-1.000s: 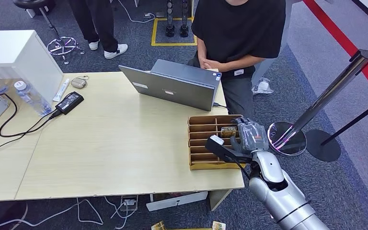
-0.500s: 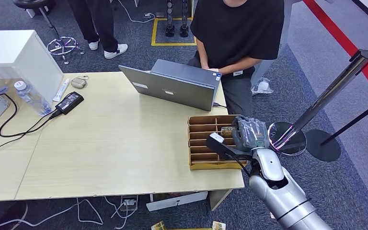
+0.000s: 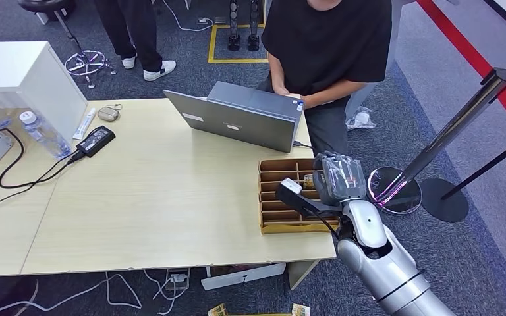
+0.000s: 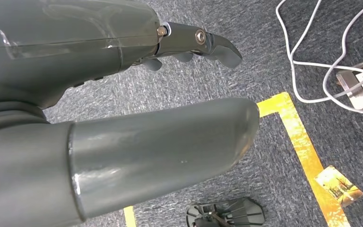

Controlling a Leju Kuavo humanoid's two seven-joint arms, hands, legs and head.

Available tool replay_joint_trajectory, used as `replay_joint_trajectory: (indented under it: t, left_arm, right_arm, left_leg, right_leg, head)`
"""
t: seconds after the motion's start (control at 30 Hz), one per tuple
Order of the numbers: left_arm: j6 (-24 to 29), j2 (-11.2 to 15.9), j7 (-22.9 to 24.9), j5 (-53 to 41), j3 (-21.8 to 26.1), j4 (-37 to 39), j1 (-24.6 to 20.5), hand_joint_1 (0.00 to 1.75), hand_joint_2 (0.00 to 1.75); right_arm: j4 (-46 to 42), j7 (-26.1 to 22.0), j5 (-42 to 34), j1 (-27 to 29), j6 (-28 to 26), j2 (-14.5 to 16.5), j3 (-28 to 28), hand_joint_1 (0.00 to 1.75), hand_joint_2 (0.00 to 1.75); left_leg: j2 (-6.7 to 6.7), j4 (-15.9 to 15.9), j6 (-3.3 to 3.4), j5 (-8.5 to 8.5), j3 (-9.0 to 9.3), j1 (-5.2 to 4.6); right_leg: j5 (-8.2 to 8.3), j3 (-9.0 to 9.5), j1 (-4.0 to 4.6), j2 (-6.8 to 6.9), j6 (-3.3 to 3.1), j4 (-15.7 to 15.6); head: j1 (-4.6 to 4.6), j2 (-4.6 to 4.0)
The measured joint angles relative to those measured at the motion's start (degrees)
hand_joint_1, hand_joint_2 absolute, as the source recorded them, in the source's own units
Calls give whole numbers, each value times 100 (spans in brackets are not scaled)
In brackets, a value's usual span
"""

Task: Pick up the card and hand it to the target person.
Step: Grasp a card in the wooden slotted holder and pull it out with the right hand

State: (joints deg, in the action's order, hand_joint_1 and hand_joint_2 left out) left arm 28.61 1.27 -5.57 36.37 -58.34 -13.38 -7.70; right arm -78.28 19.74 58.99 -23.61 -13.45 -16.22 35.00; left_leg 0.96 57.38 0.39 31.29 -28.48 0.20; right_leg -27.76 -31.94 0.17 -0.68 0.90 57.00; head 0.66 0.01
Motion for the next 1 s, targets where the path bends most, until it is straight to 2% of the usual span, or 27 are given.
replay_joint_trajectory:
  t: [0.17, 0.27, 0.77, 1.0]
  left_arm:
    - [2, 0, -1, -1, 0, 0, -1, 0, 0]
    - [2, 0, 2, -4, -1, 0, -1, 0, 0]
    - [3, -2, 22, -20, -4, 0, -19, 0, 0]
    - [4, -1, 28, -20, -4, 0, -21, 0, 0]
  right_arm:
    - [-19, 12, -35, 0, 21, 19, 10, 77, 175]
    - [-15, 8, -56, -1, 16, 26, 11, 74, 175]
    - [205, 2, -155, -28, 36, 63, 85, 100, 175]
    - [342, -5, -198, -27, 108, 74, 100, 95, 175]
  left_leg:
    - [0, 0, 0, 0, 0, 0]
    - [0, 0, 0, 0, 0, 0]
    - [0, 0, 0, 0, 0, 0]
    - [0, 0, 0, 0, -1, 0]
  right_leg:
    - [0, 0, 0, 0, 0, 0]
    - [0, 0, 0, 0, 0, 0]
    - [0, 0, 0, 0, 0, 0]
    - [0, 0, 0, 0, 0, 0]
  head:
    - [1, 0]
    - [0, -1]
    - [1, -1]
    - [1, -1]
